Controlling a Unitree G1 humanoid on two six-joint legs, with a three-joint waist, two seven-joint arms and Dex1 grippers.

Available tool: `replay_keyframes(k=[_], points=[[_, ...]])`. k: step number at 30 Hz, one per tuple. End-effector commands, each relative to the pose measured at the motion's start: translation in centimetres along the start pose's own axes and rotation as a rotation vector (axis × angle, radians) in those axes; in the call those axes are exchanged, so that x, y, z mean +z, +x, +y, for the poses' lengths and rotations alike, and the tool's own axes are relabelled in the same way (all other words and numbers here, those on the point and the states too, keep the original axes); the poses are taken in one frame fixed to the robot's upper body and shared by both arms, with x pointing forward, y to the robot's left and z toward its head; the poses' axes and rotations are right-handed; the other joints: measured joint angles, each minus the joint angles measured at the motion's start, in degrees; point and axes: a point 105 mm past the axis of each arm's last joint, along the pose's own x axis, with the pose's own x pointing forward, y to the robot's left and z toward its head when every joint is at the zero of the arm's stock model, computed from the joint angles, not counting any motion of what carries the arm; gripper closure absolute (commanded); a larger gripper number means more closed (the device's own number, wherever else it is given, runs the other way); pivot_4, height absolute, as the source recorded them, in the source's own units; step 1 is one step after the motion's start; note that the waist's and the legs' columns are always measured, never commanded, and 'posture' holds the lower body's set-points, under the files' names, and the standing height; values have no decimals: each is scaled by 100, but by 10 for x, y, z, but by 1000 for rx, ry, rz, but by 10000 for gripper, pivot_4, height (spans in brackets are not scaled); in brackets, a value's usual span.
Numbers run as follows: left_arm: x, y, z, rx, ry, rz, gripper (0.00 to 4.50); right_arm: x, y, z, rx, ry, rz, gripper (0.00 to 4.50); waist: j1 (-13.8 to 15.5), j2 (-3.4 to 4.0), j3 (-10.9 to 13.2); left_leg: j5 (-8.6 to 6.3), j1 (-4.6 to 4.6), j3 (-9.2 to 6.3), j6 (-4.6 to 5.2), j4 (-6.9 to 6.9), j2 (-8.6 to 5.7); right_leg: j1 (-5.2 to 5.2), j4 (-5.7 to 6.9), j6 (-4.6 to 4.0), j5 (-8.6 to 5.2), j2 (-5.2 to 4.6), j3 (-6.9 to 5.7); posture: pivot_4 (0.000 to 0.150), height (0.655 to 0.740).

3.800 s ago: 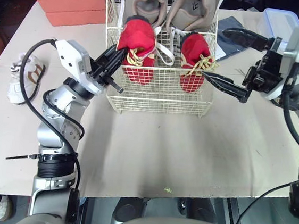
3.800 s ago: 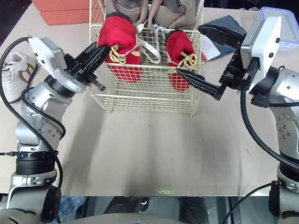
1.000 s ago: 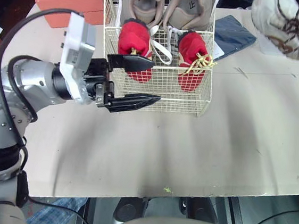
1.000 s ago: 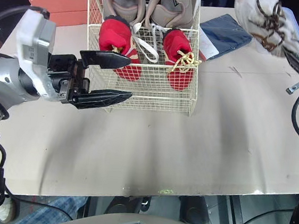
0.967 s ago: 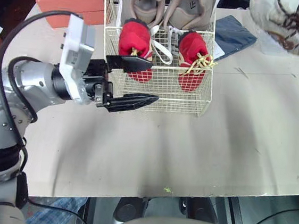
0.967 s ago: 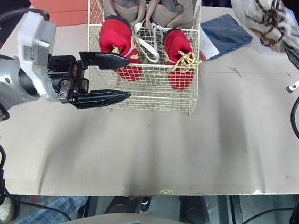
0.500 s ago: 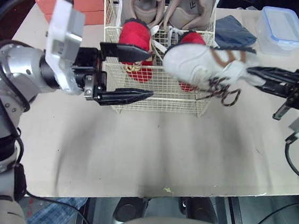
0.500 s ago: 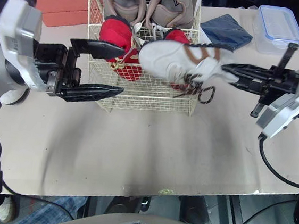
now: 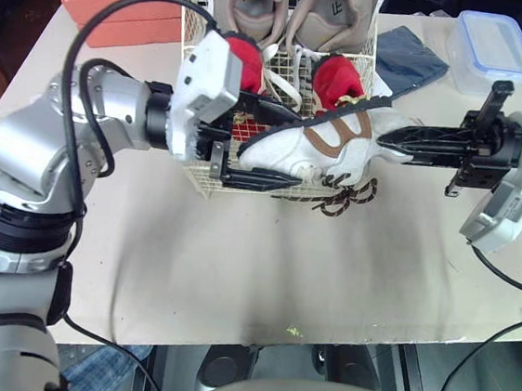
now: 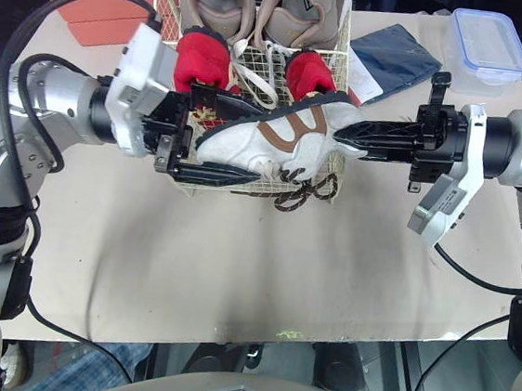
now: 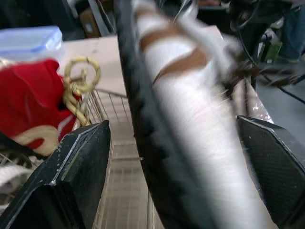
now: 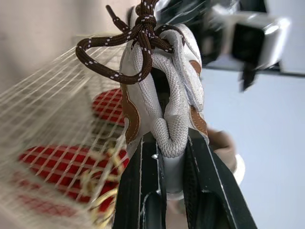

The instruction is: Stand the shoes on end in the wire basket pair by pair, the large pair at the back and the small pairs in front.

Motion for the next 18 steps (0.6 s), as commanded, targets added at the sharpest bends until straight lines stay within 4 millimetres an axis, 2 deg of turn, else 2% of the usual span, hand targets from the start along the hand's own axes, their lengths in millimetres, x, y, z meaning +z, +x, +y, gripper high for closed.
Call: replay_keyframes(k=[1,2,3,4,6,7,8,9,11,12,15,18], points=[[7,-2,8,39,52,3,0,7,0,-17,-73,-75,-22,44776,1,0,0,0,0,0,0,0,0,0,0,0,0,0,0,1500,7400],[11,-2,7,29,53,-22,0,6,0,-17,-72,-73,-19,44776,-1,0,0,0,-1,0,0,0,0,0,0,0,0,0,0,1500,7400],[14,-2,6,22,53,-40,5312,6,0,-17,-72,-71,-17,45000,-2,0,0,0,-1,0,0,0,0,-1,0,0,0,0,0,1500,7400],[16,-3,4,3,53,-50,8126,6,0,-16,-77,-62,-13,45000,-5,0,0,0,-1,0,0,0,0,-1,0,0,0,0,0,1500,7400],[18,-3,0,-19,54,-65,16572,5,1,-15,-81,-43,-9,45000,-12,0,0,0,-1,0,0,0,0,-2,0,0,0,0,1,1500,7400],[19,-3,-2,-26,51,-75,21895,4,1,-15,-85,-32,-6,45000,-14,0,0,0,-1,0,0,0,0,-2,1,0,0,0,2,1500,7400],[20,-4,-2,-29,49,-82,22637,4,2,-15,-87,-22,-3,45000,-13,0,0,0,-1,0,0,0,0,-3,1,0,0,0,2,1500,7400],[21,-4,-2,-27,49,-86,27976,2,2,-15,-95,4,3,41179,-12,0,0,0,-1,0,0,0,0,-3,2,0,0,0,2,1500,7400],[22,-5,-2,-17,46,-101,34603,0,1,-15,-114,56,17,33446,-10,0,0,0,-1,0,0,0,0,-3,2,0,0,0,2,1500,7400],[23,-6,-1,-10,43,-110,38047,-3,0,-14,-120,104,30,28188,-5,0,0,0,-1,-1,0,0,0,-3,1,0,0,-1,1,1500,7400],[28,-9,3,32,34,-179,39568,-17,-10,-5,-156,356,106,14588,8,0,0,0,-3,-1,0,4,0,-2,1,0,0,-2,1,1500,7400],[37,-12,11,107,49,-294,39574,-28,-22,12,-215,723,193,660,32,-1,0,0,-7,-4,0,6,-1,-2,1,0,0,-6,-3,1500,7400]])
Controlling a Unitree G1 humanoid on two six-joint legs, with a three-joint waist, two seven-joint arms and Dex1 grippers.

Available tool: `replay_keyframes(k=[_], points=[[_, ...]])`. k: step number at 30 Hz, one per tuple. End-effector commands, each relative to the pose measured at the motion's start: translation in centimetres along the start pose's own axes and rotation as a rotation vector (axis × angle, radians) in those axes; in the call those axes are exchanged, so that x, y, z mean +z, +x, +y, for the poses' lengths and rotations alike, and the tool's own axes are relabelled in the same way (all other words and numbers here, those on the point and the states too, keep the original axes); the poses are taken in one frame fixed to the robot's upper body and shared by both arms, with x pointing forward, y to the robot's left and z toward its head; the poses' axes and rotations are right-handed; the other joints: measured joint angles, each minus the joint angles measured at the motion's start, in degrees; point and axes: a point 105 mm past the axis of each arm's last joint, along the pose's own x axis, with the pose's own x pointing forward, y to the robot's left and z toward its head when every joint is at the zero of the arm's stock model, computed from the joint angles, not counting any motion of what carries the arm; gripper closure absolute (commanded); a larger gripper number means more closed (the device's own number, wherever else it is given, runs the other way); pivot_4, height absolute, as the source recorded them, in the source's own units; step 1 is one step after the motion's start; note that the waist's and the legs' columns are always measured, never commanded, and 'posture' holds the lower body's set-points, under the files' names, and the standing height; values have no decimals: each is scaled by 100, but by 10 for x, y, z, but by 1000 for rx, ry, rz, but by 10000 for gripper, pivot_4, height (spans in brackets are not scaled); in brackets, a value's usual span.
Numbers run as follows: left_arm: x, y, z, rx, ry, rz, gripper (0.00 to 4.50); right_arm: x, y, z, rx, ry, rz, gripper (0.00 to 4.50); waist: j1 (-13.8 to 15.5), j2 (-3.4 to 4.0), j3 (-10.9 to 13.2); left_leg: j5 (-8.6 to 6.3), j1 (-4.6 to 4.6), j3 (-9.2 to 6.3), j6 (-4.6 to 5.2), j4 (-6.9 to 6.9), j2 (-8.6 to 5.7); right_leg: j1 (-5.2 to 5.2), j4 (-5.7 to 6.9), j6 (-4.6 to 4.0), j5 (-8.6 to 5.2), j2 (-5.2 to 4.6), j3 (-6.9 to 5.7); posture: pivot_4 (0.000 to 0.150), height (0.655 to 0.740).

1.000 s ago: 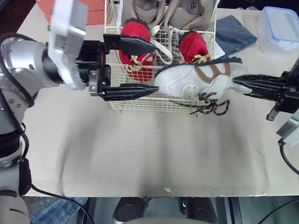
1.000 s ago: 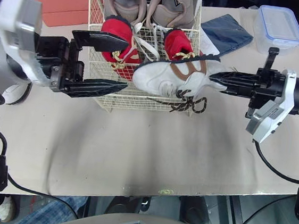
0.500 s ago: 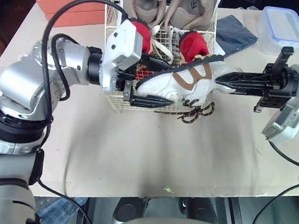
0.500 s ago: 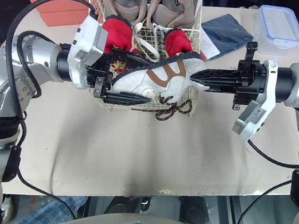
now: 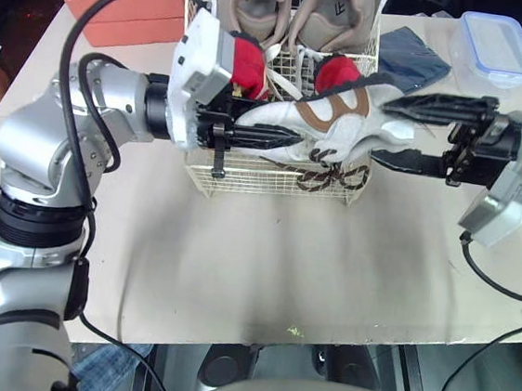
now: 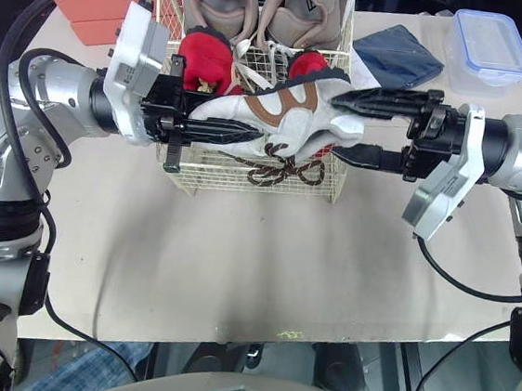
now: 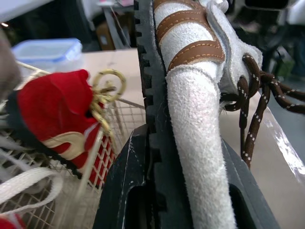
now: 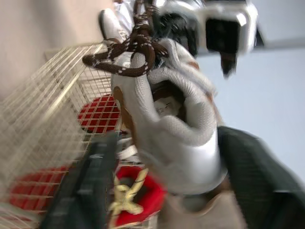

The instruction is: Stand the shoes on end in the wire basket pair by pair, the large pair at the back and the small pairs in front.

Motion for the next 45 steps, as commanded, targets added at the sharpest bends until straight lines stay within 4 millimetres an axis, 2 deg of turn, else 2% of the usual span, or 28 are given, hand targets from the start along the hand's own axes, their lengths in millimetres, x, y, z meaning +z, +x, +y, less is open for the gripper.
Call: replay_keyframes(k=[1,4,6,9,15,24,32,33,35,36,39,42,44,45], points=[[32,-5,3,65,79,-214,39585,-22,-20,2,-128,456,133,0,18,-2,0,0,-2,-2,0,1,0,0,0,0,0,-4,-1,1500,7400],[30,2,0,82,59,-315,39612,-12,-12,7,-249,811,62,0,35,-16,-3,0,-9,-12,0,6,1,0,-2,0,0,-20,-4,1500,7400],[30,6,-3,86,40,-379,39612,1,-4,3,-310,1028,-38,0,-25,-12,-4,0,-5,-8,0,1,1,-1,0,0,0,-21,2,1500,7400],[29,10,2,145,31,-454,39612,9,-3,-8,-398,1238,-148,0,-23,-15,-3,0,1,-8,0,1,1,-1,3,0,1,-17,6,1500,7400],[14,15,5,225,34,-485,39612,17,-4,-30,-502,1380,-286,0,22,-18,-5,-1,0,-12,1,3,-5,5,-1,4,3,-18,1,1500,7400],[6,24,-1,214,9,-497,39612,19,9,-30,-526,1397,-281,0,15,-18,-5,-1,0,-15,2,2,-8,4,1,4,3,-14,-4,1500,7400],[1,26,-9,175,-26,-480,39612,16,11,-29,-543,1404,-259,33041,2,-18,-5,-1,0,-15,2,1,-9,4,0,4,3,-12,-4,1500,7400],[1,25,-9,173,-35,-481,39612,16,11,-29,-548,1402,-257,39970,-1,-18,-5,-1,0,-16,2,1,-9,4,1,4,3,-12,-4,1500,7400],[2,24,-9,168,-43,-480,39612,15,11,-30,-555,1399,-254,44320,1,-18,-5,-1,0,-17,2,1,-9,4,0,4,3,-12,-5,1500,7400],[2,22,-10,163,-51,-484,39612,16,12,-30,-558,1398,-254,44320,0,-18,-5,-1,0,-17,2,1,-9,4,0,4,3,-12,-5,1500,7400],[4,18,-17,111,-82,-483,24445,20,15,-32,-565,1398,-260,45000,-11,-18,-5,-1,0,-18,2,1,-9,3,0,4,3,-12,-5,1500,7400],[4,12,-21,77,-90,-450,12266,21,16,-34,-591,1392,-255,45000,-16,-17,-5,-1,0,-18,2,-1,-9,2,0,4,3,-13,-4,1500,7400],[2,6,-21,89,-72,-399,1769,18,16,-36,-633,1376,-230,45000,-17,-17,-5,-1,0,-19,1,-1,-9,2,0,4,3,-12,-5,1500,7400],[0,2,-21,92,-64,-365,466,17,16,-36,-657,1370,-215,45000,-19,-17,-5,-1,0,-20,2,-1,-9,2,1,4,3,-13,-4,1500,7400]])
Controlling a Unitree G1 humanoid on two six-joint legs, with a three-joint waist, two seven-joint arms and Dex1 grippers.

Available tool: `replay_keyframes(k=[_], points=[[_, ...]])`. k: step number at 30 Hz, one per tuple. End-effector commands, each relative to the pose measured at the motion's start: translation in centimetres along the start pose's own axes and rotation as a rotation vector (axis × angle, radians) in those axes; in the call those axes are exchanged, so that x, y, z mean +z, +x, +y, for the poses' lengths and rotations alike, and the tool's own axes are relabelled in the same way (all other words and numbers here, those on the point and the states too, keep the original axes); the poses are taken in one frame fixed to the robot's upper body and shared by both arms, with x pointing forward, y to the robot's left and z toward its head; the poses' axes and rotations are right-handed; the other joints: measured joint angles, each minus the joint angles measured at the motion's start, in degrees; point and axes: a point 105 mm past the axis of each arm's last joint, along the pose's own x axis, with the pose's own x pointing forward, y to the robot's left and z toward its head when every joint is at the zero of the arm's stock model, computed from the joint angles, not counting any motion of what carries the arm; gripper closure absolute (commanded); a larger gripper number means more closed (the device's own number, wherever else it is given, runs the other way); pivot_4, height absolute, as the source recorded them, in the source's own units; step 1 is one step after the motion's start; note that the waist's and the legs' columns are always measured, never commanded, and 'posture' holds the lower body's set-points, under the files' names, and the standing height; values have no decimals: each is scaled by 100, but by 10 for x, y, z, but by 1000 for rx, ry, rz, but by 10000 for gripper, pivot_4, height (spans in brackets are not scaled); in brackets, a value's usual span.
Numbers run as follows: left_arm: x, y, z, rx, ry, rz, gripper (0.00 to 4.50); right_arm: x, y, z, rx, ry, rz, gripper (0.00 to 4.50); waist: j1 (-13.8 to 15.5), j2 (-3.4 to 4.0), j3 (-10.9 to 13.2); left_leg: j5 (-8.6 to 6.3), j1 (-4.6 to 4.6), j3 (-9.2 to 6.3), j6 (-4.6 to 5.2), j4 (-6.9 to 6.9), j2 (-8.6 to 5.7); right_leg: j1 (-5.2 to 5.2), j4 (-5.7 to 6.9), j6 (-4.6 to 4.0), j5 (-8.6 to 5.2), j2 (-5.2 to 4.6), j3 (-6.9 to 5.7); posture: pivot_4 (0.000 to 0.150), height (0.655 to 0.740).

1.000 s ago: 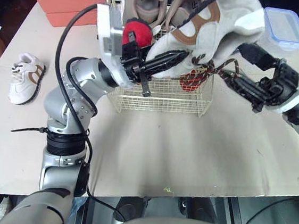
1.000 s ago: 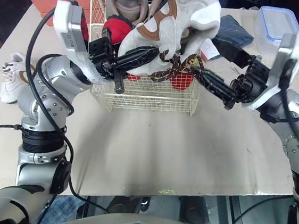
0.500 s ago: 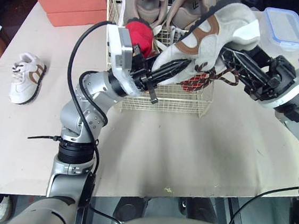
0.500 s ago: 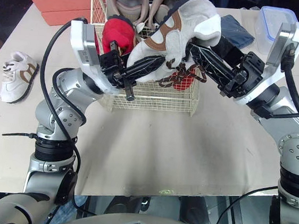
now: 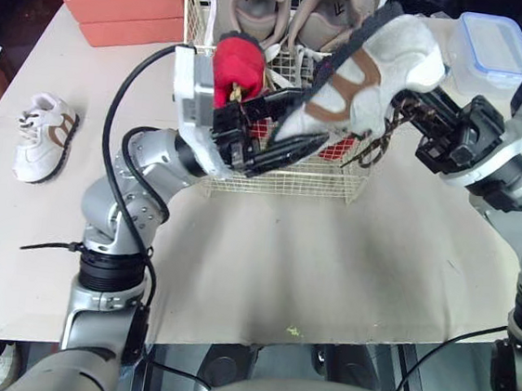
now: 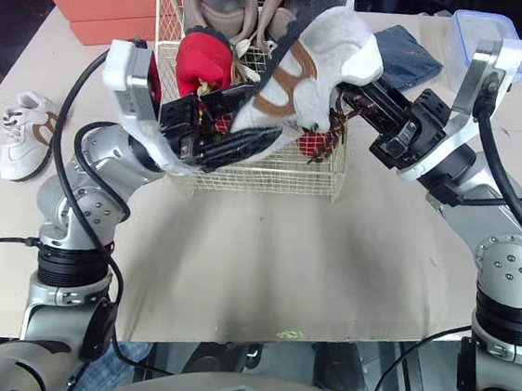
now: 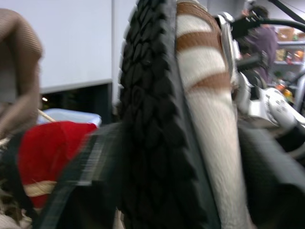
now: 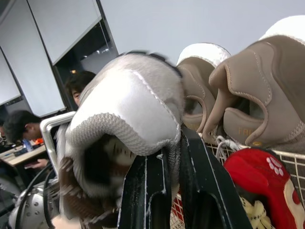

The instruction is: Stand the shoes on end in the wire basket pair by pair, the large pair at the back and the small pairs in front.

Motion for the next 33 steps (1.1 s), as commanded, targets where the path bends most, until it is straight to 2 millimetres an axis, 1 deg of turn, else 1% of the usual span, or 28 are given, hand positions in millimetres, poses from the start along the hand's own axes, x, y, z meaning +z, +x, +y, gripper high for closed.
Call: replay_keyframes(k=[1,4,8,12,14,16,19,22,25,29,33], points=[[11,-11,-6,-16,69,65,466,18,3,3,-58,-97,-63,45000,-3,0,0,0,1,0,0,0,0,-1,1,0,0,1,1,1500,7400],[16,-23,-4,11,108,145,466,13,2,2,-107,-138,-50,45000,0,0,0,0,1,0,0,-3,0,-3,1,0,0,2,1,1500,7400],[18,-36,-5,21,127,279,466,-3,-3,-2,-200,-203,9,45000,0,0,0,0,-1,-2,0,-7,0,-5,0,0,0,0,1,1500,7400],[27,-36,-6,11,148,303,466,-13,-7,0,-239,-268,52,45000,13,1,0,0,-1,0,0,-6,-3,-5,-1,0,0,1,2,1500,7400],[28,-35,-6,2,150,320,466,-15,-9,-4,-298,-363,78,45000,11,1,0,0,-1,-2,0,-6,-3,-5,0,0,0,1,0,1500,7400],[27,-35,-6,-2,152,341,466,-16,-9,-7,-332,-417,87,45000,4,1,0,0,0,-3,0,-7,-3,-5,0,0,0,4,0,1500,7400],[29,-33,-4,11,153,345,466,-27,-8,-3,-307,-521,169,45000,0,1,0,0,1,0,0,-7,-3,-5,1,0,0,6,3,1500,7400],[28,-36,-3,31,147,388,466,-39,-12,-6,-302,-575,257,45000,-1,1,0,0,1,-1,0,-7,-3,-5,1,0,0,7,2,1500,7400],[24,-39,-4,44,111,449,466,-48,-13,-8,-298,-575,302,45000,0,0,0,0,1,-1,0,-7,-3,-5,1,0,0,8,3,1500,7400],[18,-43,-13,36,46,512,466,-60,-15,-14,-331,-537,361,45000,-3,0,-1,0,1,0,0,-6,-2,-5,1,0,0,6,4,1500,7400],[15,-43,-18,35,19,543,466,-69,-16,-17,-325,-538,429,45000,2,0,-1,0,3,-1,0,-6,-2,-4,2,0,0,6,5,1500,7400]])
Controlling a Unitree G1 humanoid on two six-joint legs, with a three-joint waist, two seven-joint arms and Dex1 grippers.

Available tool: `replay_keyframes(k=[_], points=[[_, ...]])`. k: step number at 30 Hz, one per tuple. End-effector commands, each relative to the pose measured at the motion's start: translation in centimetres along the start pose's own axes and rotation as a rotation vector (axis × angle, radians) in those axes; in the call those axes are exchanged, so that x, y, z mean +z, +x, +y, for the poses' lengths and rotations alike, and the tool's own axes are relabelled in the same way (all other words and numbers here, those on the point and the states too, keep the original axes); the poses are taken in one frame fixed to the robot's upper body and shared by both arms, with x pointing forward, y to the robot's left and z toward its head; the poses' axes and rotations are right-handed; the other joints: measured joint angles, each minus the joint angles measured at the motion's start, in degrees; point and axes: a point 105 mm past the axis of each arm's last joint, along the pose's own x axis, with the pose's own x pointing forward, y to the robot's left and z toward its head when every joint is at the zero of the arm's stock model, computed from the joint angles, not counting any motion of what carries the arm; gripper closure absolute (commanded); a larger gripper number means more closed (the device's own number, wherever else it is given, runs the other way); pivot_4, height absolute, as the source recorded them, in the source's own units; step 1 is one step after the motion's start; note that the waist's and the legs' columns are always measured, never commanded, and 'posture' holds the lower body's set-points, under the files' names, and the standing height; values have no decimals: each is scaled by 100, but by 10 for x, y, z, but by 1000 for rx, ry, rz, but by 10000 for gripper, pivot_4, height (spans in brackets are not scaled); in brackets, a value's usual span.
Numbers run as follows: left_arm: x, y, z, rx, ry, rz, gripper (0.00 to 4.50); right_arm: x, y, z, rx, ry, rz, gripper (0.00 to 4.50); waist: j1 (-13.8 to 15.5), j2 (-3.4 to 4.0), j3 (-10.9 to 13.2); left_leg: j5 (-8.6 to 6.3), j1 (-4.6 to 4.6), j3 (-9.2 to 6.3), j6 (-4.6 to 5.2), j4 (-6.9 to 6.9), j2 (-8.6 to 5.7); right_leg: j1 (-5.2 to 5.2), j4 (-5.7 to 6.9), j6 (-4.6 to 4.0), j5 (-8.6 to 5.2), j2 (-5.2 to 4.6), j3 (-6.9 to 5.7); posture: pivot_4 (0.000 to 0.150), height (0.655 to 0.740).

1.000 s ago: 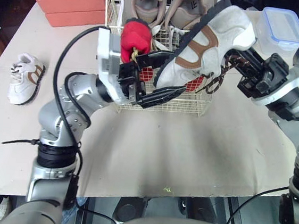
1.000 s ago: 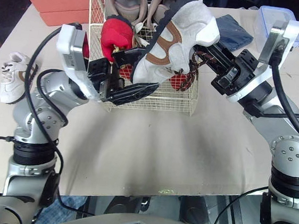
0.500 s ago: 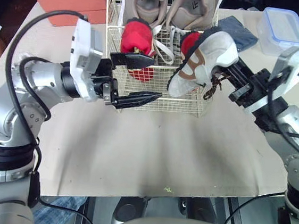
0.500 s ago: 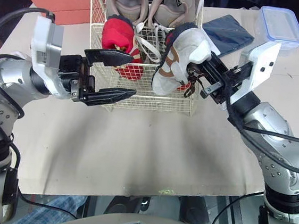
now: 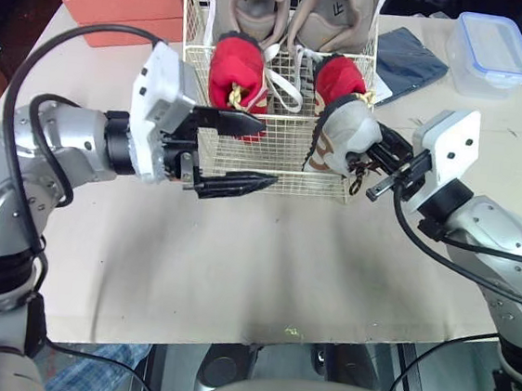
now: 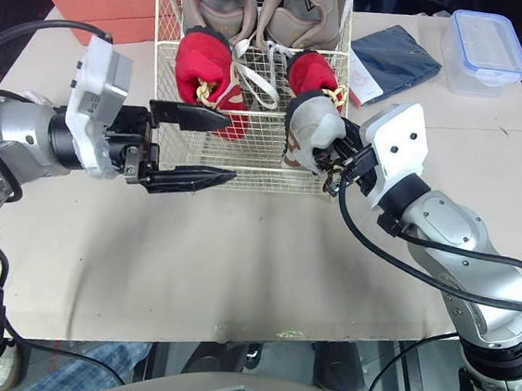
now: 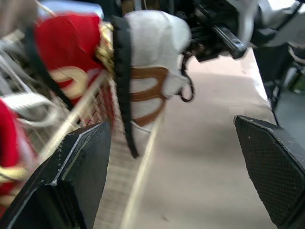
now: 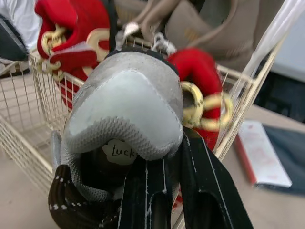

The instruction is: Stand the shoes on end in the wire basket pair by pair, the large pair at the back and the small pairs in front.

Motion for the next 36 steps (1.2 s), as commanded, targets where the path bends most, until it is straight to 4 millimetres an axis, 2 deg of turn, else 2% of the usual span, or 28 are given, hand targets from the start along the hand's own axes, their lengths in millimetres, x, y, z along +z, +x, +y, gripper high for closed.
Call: replay_keyframes(k=[1,4,5,8,11,15,21,25,29,32,36], points=[[5,-1,-6,-2,21,11,466,-6,2,2,17,-24,54,45000,0,0,0,0,0,0,0,0,0,0,0,0,0,0,0,1500,7400],[5,-2,-7,0,16,16,466,-15,2,7,54,-49,113,45000,-6,0,-1,0,4,1,0,0,0,2,1,0,0,0,1,1500,7400],[4,-3,-7,1,13,25,151,-17,1,9,72,-56,128,41912,-6,-1,-2,0,5,1,0,0,0,2,1,0,0,0,2,1500,7400],[0,-5,-8,5,10,48,0,-19,-1,13,96,-49,142,31775,-4,-4,-4,0,6,1,0,-1,2,2,1,0,0,-1,2,1500,7400],[-1,-6,-7,12,11,51,0,-18,-3,12,103,-11,141,16976,-3,-3,-4,0,6,3,0,-1,2,2,1,0,0,-5,4,1500,7400],[-2,-11,-3,41,10,46,0,-16,-12,1,123,6,155,722,10,-3,-4,0,6,4,0,-1,2,2,0,0,0,-5,3,1500,7400],[2,-29,9,121,13,-11,0,0,-25,-23,162,56,128,722,20,-4,-3,-1,4,2,1,-1,1,3,-1,0,0,-8,1,1500,7400],[6,-57,23,232,32,-51,0,12,-43,-23,339,80,128,722,10,0,-1,-1,4,6,2,-4,2,1,-3,0,0,-10,4,1500,7400],[-5,-86,34,348,39,-16,0,26,-54,-23,454,118,116,722,-6,1,1,-3,4,8,5,-7,8,1,-7,-1,0,-10,3,1500,7400],[-7,-98,39,406,52,-30,0,38,-57,-24,496,104,66,722,16,-1,1,-4,5,6,6,-6,10,2,-7,-1,0,-12,-1,1500,7400],[-14,-120,58,557,53,-75,0,55,-51,-22,538,45,-57,722,33,-1,1,-5,4,7,8,-5,9,3,-8,-1,0,-15,-1,1500,7400]])
